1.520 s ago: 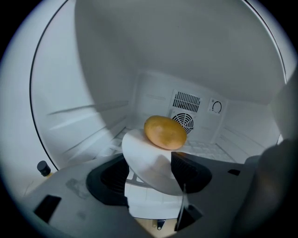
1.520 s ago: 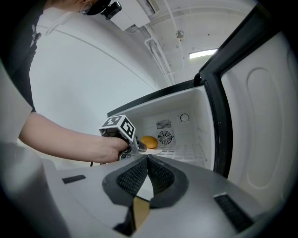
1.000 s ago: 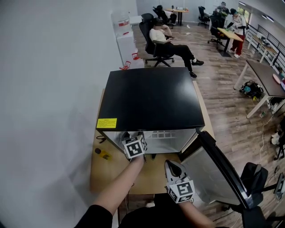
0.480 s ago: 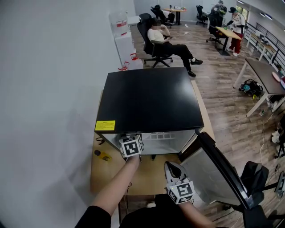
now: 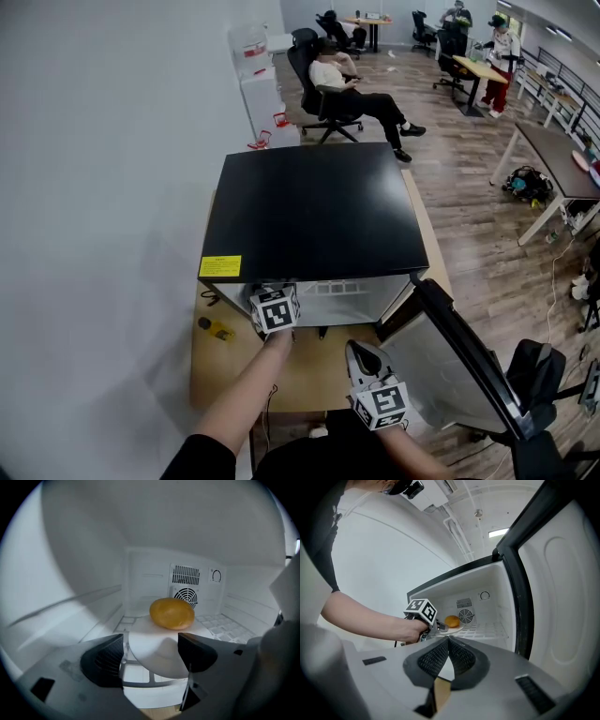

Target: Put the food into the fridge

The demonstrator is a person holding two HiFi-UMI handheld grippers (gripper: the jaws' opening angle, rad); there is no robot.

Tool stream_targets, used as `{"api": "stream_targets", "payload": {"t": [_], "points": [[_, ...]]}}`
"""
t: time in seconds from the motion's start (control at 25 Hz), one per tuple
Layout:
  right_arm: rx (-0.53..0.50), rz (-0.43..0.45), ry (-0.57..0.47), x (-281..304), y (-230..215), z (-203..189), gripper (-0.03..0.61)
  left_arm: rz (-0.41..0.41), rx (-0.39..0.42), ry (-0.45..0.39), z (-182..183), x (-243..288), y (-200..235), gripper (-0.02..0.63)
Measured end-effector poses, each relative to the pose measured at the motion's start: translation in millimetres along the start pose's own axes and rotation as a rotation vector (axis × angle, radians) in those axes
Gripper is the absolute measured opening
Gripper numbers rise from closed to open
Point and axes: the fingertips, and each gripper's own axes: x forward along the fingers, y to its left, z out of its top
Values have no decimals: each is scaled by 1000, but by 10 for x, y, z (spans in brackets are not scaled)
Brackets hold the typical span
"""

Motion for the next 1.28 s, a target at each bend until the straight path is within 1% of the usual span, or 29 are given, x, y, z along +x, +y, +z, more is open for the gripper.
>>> {"api": "stream_targets", "payload": {"t": [0.12,0.32,0.4,0.56,0.68,0.84,0.92,1.04,1.08,1.16,1.28], "points": [[0,-3,0,-19,-9,10,58,-3,-29,5,26,-45,5,333],[-5,-6,-2,-36,-23,17,58,-26,-96,-37,80,-168,17,333],[-10,-6,0,-36,-23,10,58,-55,-114,-43,75,-232,-15,333],[-45,2,2,-59,44,38,58,-115,-107,-68,79,-457,-41,333],[-74,16,-6,-121,152,75,58,-156,-154,-82,32,-705,-15,333],[-84,17,-5,-240,273,88,60,-213,-215,-113,-13,-1097,-51,333],[-83,18,-7,-330,343,106,58,-271,-243,-145,-25,-1341,-114,332],[-85,19,-18,-494,453,168,58,-434,-319,-198,-53,-1748,-292,331],[-85,19,-20,-552,486,198,58,-480,-333,-216,-60,-1895,-345,331],[-83,15,-32,-675,552,261,58,-537,-324,-259,-76,-2210,-419,331],[-98,4,-58,-873,666,332,58,-556,-281,-329,-135,-2701,-471,328]]}}
